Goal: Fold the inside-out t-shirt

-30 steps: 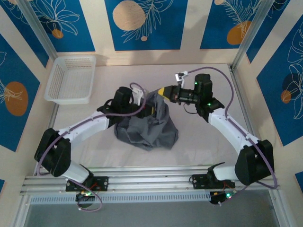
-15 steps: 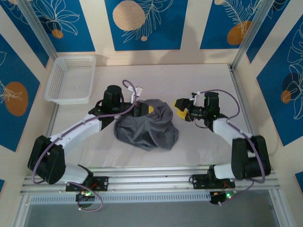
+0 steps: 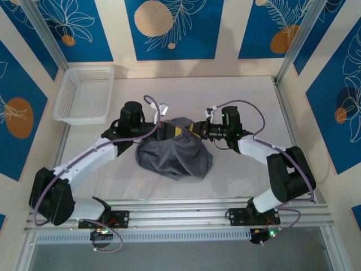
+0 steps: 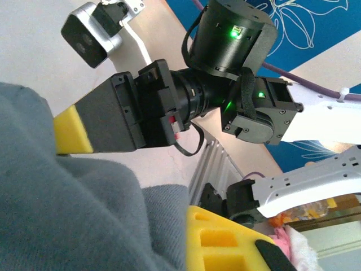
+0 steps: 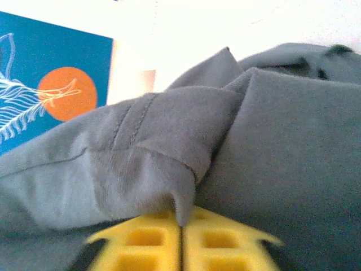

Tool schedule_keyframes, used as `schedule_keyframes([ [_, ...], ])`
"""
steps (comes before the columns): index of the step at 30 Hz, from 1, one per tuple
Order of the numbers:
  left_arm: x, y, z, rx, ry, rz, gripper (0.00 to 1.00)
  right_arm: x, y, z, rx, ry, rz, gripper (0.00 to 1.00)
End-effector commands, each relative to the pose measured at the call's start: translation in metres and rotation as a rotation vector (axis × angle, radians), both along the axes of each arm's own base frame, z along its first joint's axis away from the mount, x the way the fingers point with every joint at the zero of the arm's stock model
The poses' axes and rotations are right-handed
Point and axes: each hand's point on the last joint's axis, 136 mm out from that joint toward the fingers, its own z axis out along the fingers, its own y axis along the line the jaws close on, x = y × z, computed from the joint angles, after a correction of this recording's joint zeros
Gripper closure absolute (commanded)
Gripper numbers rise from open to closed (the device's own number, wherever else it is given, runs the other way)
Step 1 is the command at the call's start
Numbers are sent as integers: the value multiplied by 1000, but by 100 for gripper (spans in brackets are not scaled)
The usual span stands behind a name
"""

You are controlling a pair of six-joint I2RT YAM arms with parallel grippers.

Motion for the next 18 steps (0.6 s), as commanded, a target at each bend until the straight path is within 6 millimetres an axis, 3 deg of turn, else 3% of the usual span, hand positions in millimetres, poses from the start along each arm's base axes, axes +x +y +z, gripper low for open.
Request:
schedule_keyframes([
  [1,9,22,-26,115,-25,129,100,-6,5,65,156,-133,65,100],
  [4,29,61,-82,218,84,314,100,-28,-1,99,228,-214,129,100],
  [5,31,68,-91,205,112,333,100,-34,-1,106,240,-227,144,100],
  [7,33,74,-96,154,145,349,84,-45,-2,116,259,-255,169,100],
  [12,25,72,-76,143,75,298,42,-52,-1,112,252,-249,193,100],
  [16,22,99,-55,323,-107,346,37,-51,1,111,247,-242,213,100],
  [18,18,99,-35,390,-243,322,36,-52,2,111,237,-234,225,100],
])
